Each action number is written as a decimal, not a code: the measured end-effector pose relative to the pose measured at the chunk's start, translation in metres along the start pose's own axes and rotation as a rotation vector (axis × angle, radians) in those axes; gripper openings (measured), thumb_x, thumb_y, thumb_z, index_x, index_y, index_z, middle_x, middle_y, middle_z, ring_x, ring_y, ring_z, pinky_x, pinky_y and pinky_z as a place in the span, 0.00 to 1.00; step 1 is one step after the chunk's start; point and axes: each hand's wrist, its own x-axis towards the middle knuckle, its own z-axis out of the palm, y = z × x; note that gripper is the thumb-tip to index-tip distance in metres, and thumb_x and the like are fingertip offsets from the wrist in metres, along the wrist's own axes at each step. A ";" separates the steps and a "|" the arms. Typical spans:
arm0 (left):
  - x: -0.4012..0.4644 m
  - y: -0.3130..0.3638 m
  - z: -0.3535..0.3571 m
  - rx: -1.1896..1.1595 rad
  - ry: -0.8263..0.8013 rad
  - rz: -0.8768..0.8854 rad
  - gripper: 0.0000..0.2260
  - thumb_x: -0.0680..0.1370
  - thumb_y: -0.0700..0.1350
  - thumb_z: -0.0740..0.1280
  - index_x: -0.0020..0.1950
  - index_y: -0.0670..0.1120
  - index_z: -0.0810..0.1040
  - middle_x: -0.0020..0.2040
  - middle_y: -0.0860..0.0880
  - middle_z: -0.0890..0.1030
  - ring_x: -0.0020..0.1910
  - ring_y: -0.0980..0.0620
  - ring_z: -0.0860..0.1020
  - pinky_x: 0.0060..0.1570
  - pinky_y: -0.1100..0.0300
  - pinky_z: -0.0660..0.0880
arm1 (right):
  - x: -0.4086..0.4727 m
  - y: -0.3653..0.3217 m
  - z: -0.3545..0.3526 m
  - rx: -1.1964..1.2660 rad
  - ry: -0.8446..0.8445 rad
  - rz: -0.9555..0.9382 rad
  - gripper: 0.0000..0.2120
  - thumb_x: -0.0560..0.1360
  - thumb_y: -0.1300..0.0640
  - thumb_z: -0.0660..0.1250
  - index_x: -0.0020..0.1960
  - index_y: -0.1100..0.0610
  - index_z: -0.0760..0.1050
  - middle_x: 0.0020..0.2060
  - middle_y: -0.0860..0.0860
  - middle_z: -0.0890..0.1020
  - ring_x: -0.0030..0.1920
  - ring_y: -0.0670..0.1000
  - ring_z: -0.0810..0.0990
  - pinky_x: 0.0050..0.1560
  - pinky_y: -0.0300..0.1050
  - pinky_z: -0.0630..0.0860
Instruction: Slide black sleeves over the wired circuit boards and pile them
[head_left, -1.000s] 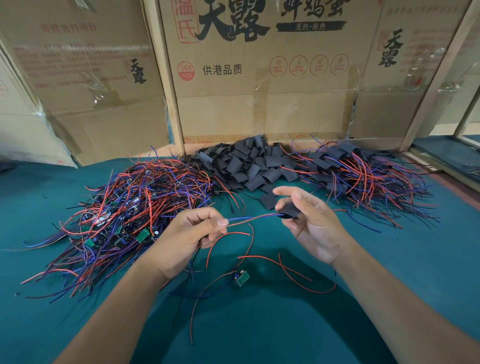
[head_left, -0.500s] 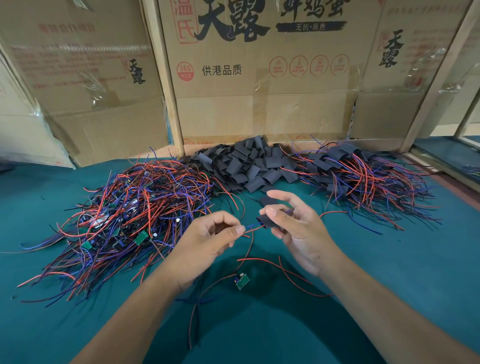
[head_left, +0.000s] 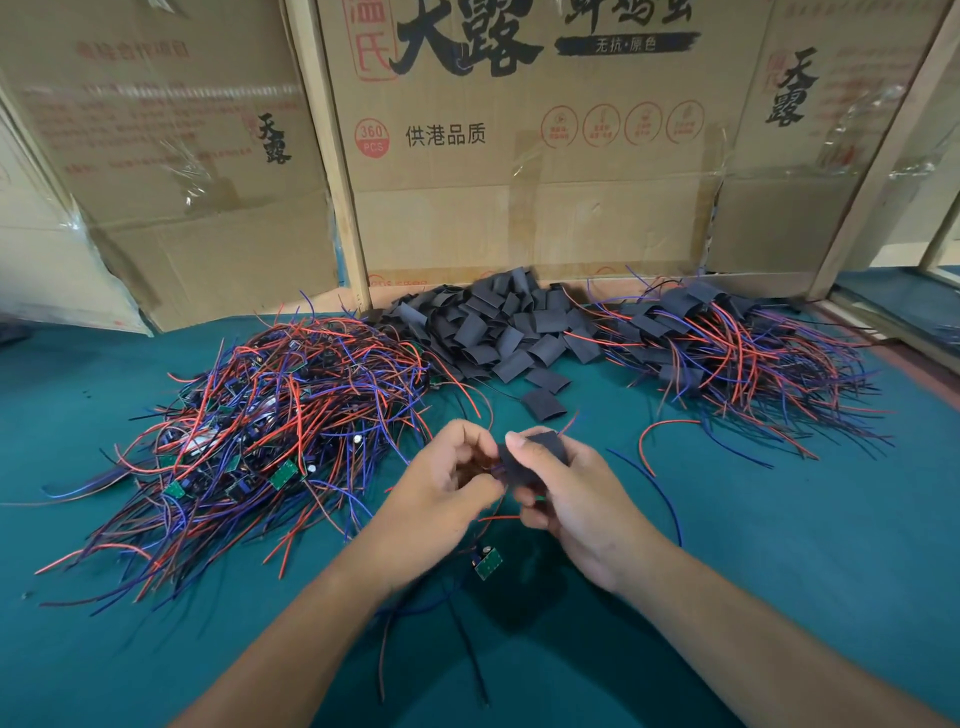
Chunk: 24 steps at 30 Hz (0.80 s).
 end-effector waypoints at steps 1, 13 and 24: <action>-0.001 0.001 0.000 0.021 -0.012 -0.024 0.10 0.75 0.31 0.64 0.53 0.43 0.72 0.44 0.53 0.79 0.39 0.55 0.75 0.41 0.59 0.73 | 0.000 0.000 -0.001 -0.055 0.015 0.004 0.08 0.78 0.54 0.69 0.41 0.53 0.74 0.29 0.47 0.72 0.28 0.46 0.66 0.25 0.37 0.62; -0.004 0.003 -0.032 0.427 -0.189 0.008 0.07 0.74 0.47 0.76 0.47 0.48 0.80 0.41 0.48 0.81 0.39 0.56 0.76 0.42 0.62 0.71 | 0.003 -0.004 -0.009 -0.084 0.036 0.021 0.02 0.78 0.59 0.68 0.47 0.57 0.77 0.27 0.49 0.65 0.24 0.48 0.61 0.26 0.38 0.57; -0.001 0.004 -0.017 0.215 0.066 0.113 0.12 0.69 0.50 0.80 0.44 0.51 0.78 0.40 0.48 0.81 0.40 0.45 0.78 0.45 0.51 0.75 | 0.000 -0.019 -0.015 -0.021 -0.152 -0.054 0.20 0.70 0.48 0.71 0.51 0.64 0.79 0.29 0.53 0.75 0.28 0.49 0.75 0.25 0.37 0.65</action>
